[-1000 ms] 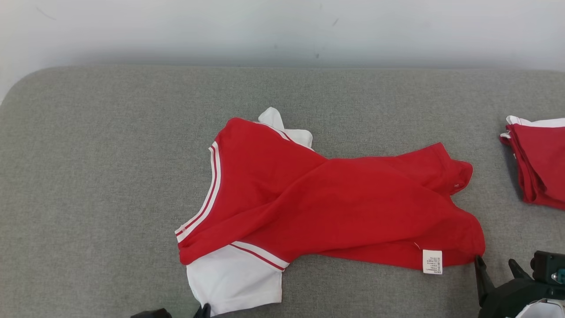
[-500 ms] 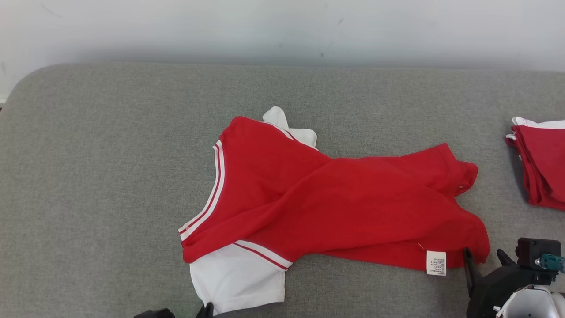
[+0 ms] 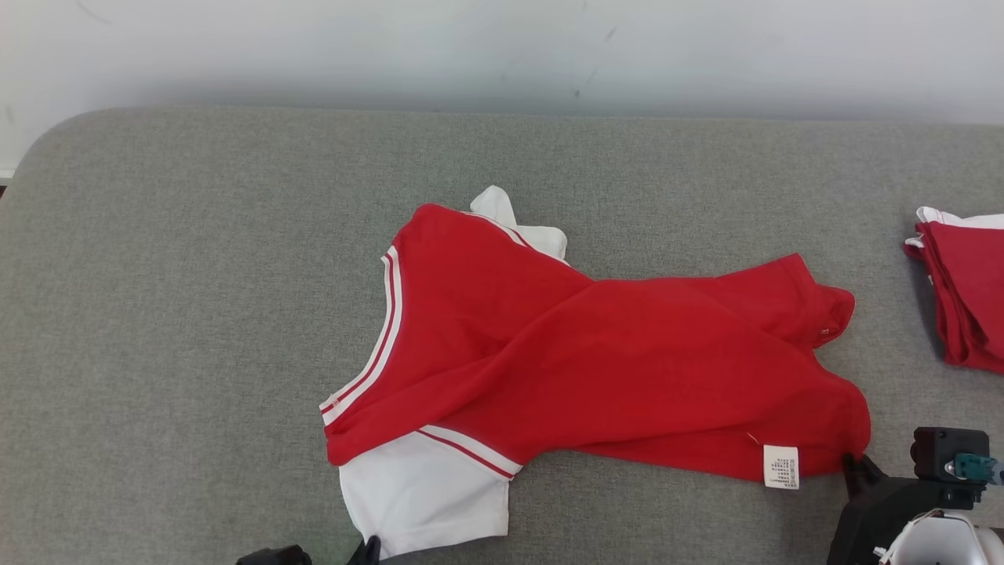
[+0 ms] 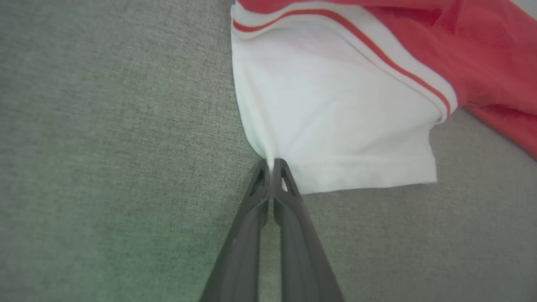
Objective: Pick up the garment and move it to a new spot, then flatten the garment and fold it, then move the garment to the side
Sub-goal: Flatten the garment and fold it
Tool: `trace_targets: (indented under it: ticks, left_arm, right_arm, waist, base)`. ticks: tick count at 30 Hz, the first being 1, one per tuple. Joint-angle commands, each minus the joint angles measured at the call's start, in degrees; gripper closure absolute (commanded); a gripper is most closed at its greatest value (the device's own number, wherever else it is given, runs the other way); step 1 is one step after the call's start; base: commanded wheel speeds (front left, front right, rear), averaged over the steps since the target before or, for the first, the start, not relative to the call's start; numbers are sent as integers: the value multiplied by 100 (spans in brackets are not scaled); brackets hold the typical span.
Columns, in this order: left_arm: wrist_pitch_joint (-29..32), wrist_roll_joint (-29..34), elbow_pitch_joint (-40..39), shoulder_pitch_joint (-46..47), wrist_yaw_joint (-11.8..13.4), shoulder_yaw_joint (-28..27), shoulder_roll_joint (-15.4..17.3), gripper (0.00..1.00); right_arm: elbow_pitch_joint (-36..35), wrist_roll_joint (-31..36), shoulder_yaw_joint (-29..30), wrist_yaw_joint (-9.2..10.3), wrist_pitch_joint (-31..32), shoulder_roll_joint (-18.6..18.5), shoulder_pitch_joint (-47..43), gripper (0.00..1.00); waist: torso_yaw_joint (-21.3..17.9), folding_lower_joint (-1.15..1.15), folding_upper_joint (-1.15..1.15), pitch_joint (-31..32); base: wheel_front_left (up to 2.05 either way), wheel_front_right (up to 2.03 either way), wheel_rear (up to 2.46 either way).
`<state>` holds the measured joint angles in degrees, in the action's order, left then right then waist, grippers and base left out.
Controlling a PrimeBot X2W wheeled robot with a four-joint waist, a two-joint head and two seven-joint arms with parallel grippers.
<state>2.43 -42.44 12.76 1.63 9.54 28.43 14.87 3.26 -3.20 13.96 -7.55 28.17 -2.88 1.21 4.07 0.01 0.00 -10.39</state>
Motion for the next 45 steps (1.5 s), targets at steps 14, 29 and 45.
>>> trace_targets:
  ticks: [14, 29, 45]
  left_arm:
    - [-797, -443, -345, 78, -294, -510, -172, 100]
    - [-1303, -1928, -2598, 1043, -682, -2115, -312, 100]
    - [-687, -1505, -2254, 3896, -490, -2281, 407, 100]
  right_arm:
    - [-424, -300, -52, 14, -231, 1, 115, 100]
    - [-1285, -1311, -899, 14, -443, -45, 1603, 100]
    - [-268, -1228, -1712, 14, -423, -767, 3839, 100]
  waist:
    - [28, -1, 0, 15]
    - [-268, -1, 0, -287]
    - [-711, -1, 0, -1403]
  base:
    - [0, 0, 0]
    - [0, 0, 0]
    - [0, 0, 0]
